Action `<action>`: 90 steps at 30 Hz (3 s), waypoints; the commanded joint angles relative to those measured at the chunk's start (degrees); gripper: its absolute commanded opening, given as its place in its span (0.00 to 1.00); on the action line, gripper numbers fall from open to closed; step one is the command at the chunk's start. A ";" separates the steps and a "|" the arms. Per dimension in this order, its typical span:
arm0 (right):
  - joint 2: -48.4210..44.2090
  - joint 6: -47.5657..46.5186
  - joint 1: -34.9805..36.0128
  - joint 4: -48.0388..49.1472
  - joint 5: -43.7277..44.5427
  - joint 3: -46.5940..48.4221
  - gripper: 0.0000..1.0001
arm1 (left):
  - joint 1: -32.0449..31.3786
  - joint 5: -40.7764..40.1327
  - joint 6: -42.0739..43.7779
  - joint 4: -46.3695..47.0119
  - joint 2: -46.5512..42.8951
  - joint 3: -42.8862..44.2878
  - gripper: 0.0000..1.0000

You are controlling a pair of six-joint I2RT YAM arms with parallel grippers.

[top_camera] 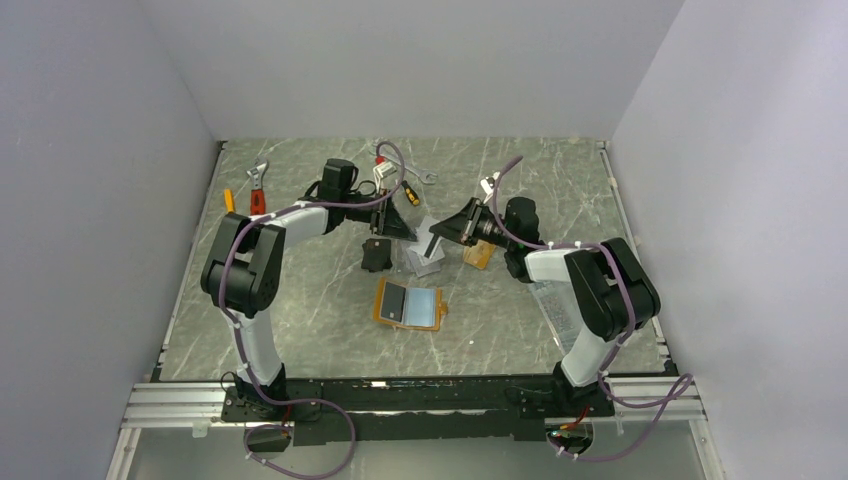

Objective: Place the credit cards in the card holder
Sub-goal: Insert the credit card into the card holder.

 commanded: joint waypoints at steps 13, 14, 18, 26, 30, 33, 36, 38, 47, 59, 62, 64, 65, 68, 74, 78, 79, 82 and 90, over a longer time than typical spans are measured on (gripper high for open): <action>0.53 0.84 -1.42 3.53 5.18 -0.52 0.02 | -0.38 -4.43 13.36 -12.46 -0.72 2.32 0.33; 0.68 1.02 -1.48 3.90 5.17 -0.60 0.02 | -0.13 -5.56 13.74 -12.24 0.24 2.81 0.33; -0.42 -1.58 -1.42 0.18 5.53 -0.68 0.00 | 0.92 -5.44 15.69 -16.10 3.86 6.94 0.33; -3.21 -6.01 -1.38 -6.20 4.05 -2.08 0.00 | 1.53 -9.55 30.15 -31.75 -0.52 8.74 0.49; -4.66 -6.39 -0.30 -8.43 1.77 -3.73 0.00 | -0.36 -9.05 28.84 -28.87 -5.60 2.81 0.53; -7.73 -8.95 2.06 -14.74 2.78 -5.67 0.00 | -2.68 -10.11 33.06 -32.81 -7.66 1.00 0.51; -11.40 -10.06 4.53 -18.52 4.96 -9.62 0.00 | -4.26 -16.19 37.96 -37.33 -9.34 -0.68 0.48; -13.64 -9.32 5.53 -18.40 6.10 -13.32 0.00 | -3.88 -18.79 38.82 -39.04 -10.68 -2.09 0.47; -17.50 -8.71 6.99 -18.42 9.79 -18.93 0.00 | 0.04 -25.33 34.16 -38.81 -18.89 -9.78 0.51; -17.44 -11.98 6.95 -21.59 12.90 -17.97 0.00 | -0.49 -24.04 34.14 -40.02 -11.47 -11.14 0.43; -17.45 -12.32 6.97 -21.74 13.17 -18.10 0.00 | -1.00 -24.70 34.12 -39.91 -11.15 -10.90 0.40; -17.24 -12.32 7.02 -21.43 13.08 -18.10 0.00 | -1.26 -25.25 34.04 -39.75 -11.00 -10.81 0.39; -17.06 -12.37 6.98 -21.46 13.00 -18.06 0.00 | -1.36 -25.45 34.04 -39.65 -11.01 -10.81 0.38; -17.68 -12.44 6.84 -21.87 12.99 -18.06 0.00 | -1.45 -25.88 34.05 -39.48 -11.18 -10.75 0.36; -20.78 -12.92 5.57 -23.67 13.05 -18.57 0.00 | -1.54 -25.95 33.97 -39.67 -10.95 -10.11 0.34; -21.42 -13.13 5.52 -24.09 13.37 -18.83 0.00 | -1.63 -25.82 33.84 -39.54 -10.90 -9.85 0.34; -21.30 -13.17 5.52 -24.05 13.33 -18.91 0.00 | -1.85 -25.85 33.97 -39.66 -10.92 -9.90 0.34; -20.68 -12.41 5.50 -22.66 12.84 -19.27 0.00 | -2.04 -25.59 34.16 -39.82 -10.97 -9.80 0.34; -19.04 -11.67 5.52 -20.37 12.38 -19.98 0.00 | -2.15 -25.55 34.65 -40.01 -11.02 -9.80 0.33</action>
